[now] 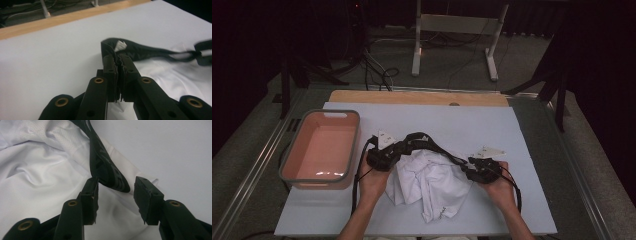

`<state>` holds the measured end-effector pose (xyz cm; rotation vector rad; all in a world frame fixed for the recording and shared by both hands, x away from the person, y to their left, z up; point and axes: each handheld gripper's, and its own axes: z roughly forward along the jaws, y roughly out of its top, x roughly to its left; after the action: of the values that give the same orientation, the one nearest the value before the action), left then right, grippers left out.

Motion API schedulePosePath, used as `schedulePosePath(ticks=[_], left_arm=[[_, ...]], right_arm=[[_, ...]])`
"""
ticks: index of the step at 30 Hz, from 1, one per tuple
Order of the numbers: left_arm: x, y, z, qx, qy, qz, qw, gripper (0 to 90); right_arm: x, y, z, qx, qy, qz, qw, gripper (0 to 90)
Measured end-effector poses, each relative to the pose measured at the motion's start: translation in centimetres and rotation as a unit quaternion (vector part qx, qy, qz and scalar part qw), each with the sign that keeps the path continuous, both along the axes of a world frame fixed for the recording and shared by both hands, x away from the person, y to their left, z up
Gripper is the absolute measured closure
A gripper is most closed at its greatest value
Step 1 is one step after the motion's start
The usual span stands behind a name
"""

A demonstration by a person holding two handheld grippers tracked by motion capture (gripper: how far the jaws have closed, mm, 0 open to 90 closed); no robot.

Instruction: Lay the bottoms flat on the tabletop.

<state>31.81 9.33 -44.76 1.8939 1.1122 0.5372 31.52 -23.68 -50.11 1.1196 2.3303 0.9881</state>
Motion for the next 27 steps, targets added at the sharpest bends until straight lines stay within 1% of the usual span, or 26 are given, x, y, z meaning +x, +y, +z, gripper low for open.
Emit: schedulePosePath(ticks=[2, 5, 6, 7, 8, 9, 10, 12, 13, 15, 16, 17, 18, 20, 21, 24, 27], left_arm=[[0.6, 0.1, 0.2, -0.005, -0.001, 0.009, 0.9999, 85.1], [1.3, 0.3, 0.4, -0.004, -0.004, 0.021, 0.9998, 85.3], [1.5, 0.5, 0.5, -0.005, -0.005, 0.024, 0.9997, 85.4], [1.7, 0.6, 0.5, -0.005, -0.008, 0.030, 0.9995, 85.5], [1.9, 0.8, 0.6, -0.006, -0.014, 0.038, 0.9992, 85.6], [2.1, 1.0, 0.7, -0.012, -0.018, 0.046, 0.9987, 85.8], [2.3, 1.3, 0.7, -0.025, -0.020, 0.056, 0.9979, 86.0], [2.6, 1.5, 0.6, -0.037, -0.021, 0.066, 0.9969, 86.0], [2.7, 1.5, 0.4, -0.046, -0.015, 0.065, 0.9968, 85.8], [2.7, 1.3, 0.2, -0.053, -0.010, 0.049, 0.9974, 82.6], [2.5, 1.0, 0.0, -0.055, -0.008, 0.034, 0.9979, 78.6], [2.4, 0.8, -0.1, -0.053, -0.008, 0.028, 0.9982, 72.2], [2.1, 0.5, -0.3, -0.048, -0.008, 0.018, 0.9986, 66.6], [1.6, 0.0, -0.5, -0.048, -0.001, 0.002, 0.9988, 58.8], [1.3, -0.2, -0.6, -0.043, -0.001, -0.002, 0.9991, 55.4], [0.3, -1.0, -1.0, -0.042, 0.005, -0.020, 0.9989, 49.3], [-0.9, -1.9, -1.5, -0.038, 0.011, -0.041, 0.9984, 47.3]], right_arm=[[0.1, 0.1, -0.1, -0.001, -0.003, 0.001, 1.0000, 53.2], [0.4, 0.3, -0.2, -0.005, -0.005, 0.002, 1.0000, 54.2], [0.5, 0.3, -0.3, -0.006, -0.007, 0.003, 1.0000, 57.2], [0.6, 0.4, -0.3, -0.005, -0.008, 0.003, 1.0000, 62.1], [0.7, 0.4, -0.3, -0.006, -0.012, 0.003, 0.9999, 69.4], [0.8, 0.3, -0.2, -0.005, -0.017, 0.002, 0.9998, 76.5], [0.8, 0.3, -0.1, -0.007, -0.024, -0.002, 0.9997, 81.0], [0.9, 0.0, 0.2, -0.006, -0.037, -0.008, 0.9993, 84.4], [0.8, -0.1, 0.4, -0.005, -0.043, -0.017, 0.9989, 84.6], [0.9, -0.5, 0.8, -0.016, -0.058, -0.029, 0.9978, 84.8], [1.0, -0.8, 1.0, -0.014, -0.061, -0.035, 0.9974, 84.8], [1.2, -1.1, 1.2, -0.009, -0.062, -0.046, 0.9970, 84.8], [1.3, -1.3, 1.3, -0.008, -0.062, -0.050, 0.9968, 84.8], [1.6, -1.7, 1.5, -0.007, -0.065, -0.058, 0.9962, 84.8], [1.8, -1.9, 1.6, -0.006, -0.066, -0.059, 0.9961, 84.8], [2.2, -2.1, 1.8, -0.012, -0.072, -0.063, 0.9953, 84.8], [2.5, -2.3, 1.9, -0.012, -0.075, -0.068, 0.9948, 84.8]])
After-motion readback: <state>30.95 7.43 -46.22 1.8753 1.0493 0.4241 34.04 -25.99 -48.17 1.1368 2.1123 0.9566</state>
